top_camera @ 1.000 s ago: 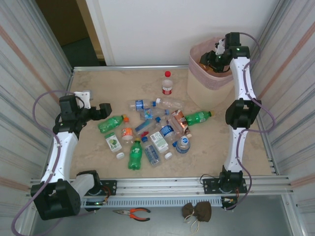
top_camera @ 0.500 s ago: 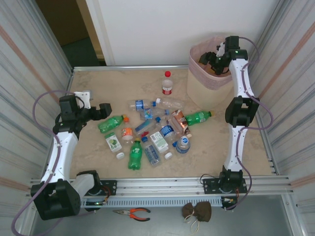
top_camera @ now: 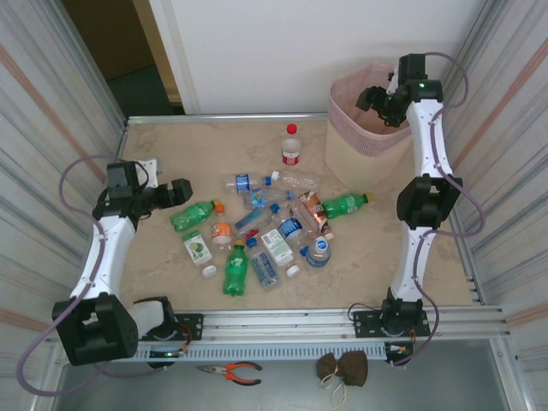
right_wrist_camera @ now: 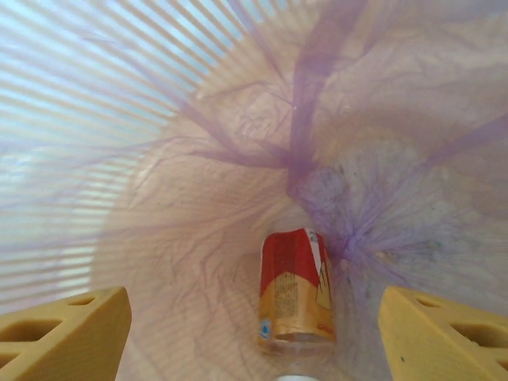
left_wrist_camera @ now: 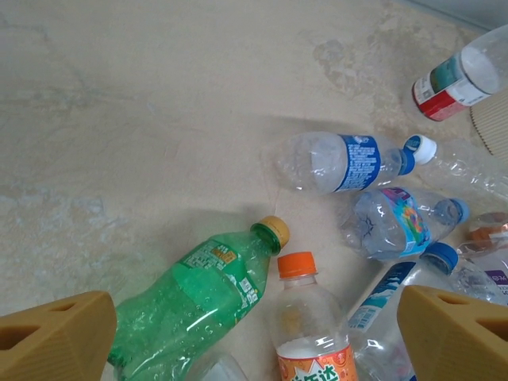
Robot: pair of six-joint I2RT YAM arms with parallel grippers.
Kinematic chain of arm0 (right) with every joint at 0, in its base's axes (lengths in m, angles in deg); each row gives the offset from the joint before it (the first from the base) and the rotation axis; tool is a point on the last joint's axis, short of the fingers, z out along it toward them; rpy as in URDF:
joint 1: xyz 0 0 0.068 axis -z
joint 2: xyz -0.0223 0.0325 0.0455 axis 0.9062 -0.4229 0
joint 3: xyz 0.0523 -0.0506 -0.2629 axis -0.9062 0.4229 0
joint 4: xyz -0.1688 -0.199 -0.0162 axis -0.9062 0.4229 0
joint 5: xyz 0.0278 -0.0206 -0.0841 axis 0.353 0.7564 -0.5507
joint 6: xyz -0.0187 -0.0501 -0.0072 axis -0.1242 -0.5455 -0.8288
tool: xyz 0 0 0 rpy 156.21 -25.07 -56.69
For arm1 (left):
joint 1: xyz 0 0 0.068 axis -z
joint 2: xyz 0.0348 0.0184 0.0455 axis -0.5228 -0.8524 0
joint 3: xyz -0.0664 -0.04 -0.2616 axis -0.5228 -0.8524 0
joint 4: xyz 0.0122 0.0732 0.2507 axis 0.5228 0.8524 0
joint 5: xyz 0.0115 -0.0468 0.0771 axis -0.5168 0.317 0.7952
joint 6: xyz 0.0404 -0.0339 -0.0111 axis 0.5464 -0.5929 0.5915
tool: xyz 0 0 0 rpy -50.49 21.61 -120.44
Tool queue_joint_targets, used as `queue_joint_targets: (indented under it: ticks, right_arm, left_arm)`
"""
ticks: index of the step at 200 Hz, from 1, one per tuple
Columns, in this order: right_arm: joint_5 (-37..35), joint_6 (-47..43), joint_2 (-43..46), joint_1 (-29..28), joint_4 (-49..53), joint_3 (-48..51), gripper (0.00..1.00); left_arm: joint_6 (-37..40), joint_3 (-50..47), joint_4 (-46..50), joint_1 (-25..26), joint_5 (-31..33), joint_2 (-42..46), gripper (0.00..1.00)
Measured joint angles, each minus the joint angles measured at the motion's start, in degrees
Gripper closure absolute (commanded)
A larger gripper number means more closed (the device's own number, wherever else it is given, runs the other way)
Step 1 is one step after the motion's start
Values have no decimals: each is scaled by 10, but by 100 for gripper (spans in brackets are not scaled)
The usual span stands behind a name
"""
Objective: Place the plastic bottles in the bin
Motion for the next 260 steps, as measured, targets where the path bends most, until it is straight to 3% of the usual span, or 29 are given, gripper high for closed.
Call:
queue_joint_targets:
  ticks: [77,153,217,260]
  right_arm:
    - [-28,-15,136,-13,4,81,19]
    - [-30,-15,227,-13,3,164,19]
    - [-30,-17,273,-16,1,195,18]
    - [-28,-19,279,-17,-2,205,18]
  left_arm:
    - [-97,6,75,5,77,-11,18]
    - [-272,-29,164,157,200,-20,17]
    - [-374,-86,172,237,216,-49,15]
    - [-404,-108,170,255,216,-72,17]
